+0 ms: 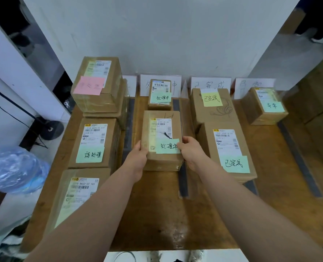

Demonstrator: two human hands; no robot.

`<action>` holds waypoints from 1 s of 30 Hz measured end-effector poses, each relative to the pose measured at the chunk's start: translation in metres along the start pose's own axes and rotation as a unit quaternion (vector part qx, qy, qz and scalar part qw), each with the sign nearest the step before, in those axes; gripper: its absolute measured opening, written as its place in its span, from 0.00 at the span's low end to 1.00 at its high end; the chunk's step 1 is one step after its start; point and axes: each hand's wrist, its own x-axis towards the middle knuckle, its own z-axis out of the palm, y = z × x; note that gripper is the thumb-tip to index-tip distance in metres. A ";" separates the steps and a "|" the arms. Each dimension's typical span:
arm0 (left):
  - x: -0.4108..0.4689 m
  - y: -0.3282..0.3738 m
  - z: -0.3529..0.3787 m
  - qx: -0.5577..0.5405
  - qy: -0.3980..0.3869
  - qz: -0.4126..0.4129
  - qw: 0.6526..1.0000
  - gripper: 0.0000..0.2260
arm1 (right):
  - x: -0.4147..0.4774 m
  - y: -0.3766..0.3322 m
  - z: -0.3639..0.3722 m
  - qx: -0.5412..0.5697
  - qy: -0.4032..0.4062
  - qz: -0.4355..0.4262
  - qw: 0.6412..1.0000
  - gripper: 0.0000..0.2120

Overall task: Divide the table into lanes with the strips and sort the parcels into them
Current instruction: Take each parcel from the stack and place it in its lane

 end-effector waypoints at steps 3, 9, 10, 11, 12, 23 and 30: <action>0.003 -0.001 0.003 -0.002 0.007 -0.001 1.000 0.21 | 0.002 0.000 0.000 -0.010 0.001 -0.003 1.000 0.19; 0.001 0.001 0.007 0.014 0.023 0.009 1.000 0.21 | 0.005 -0.002 0.001 -0.035 0.003 -0.020 0.999 0.20; 0.001 0.002 0.007 0.022 0.027 0.011 0.999 0.21 | 0.005 -0.002 0.001 -0.038 0.003 -0.024 0.999 0.20; 0.000 0.002 0.007 0.030 0.030 0.012 0.999 0.22 | 0.006 -0.001 0.001 -0.043 0.004 -0.028 0.999 0.20; -0.001 0.003 0.007 0.038 0.034 0.014 0.999 0.22 | 0.005 -0.001 0.000 -0.049 0.006 -0.034 0.998 0.20; -0.057 0.034 0.022 0.285 0.102 0.235 0.924 0.20 | -0.046 -0.020 -0.042 -0.205 0.077 -0.198 0.955 0.23; -0.090 0.052 0.059 0.509 0.089 0.378 0.768 0.19 | -0.090 -0.004 -0.108 -0.281 0.157 -0.224 0.920 0.20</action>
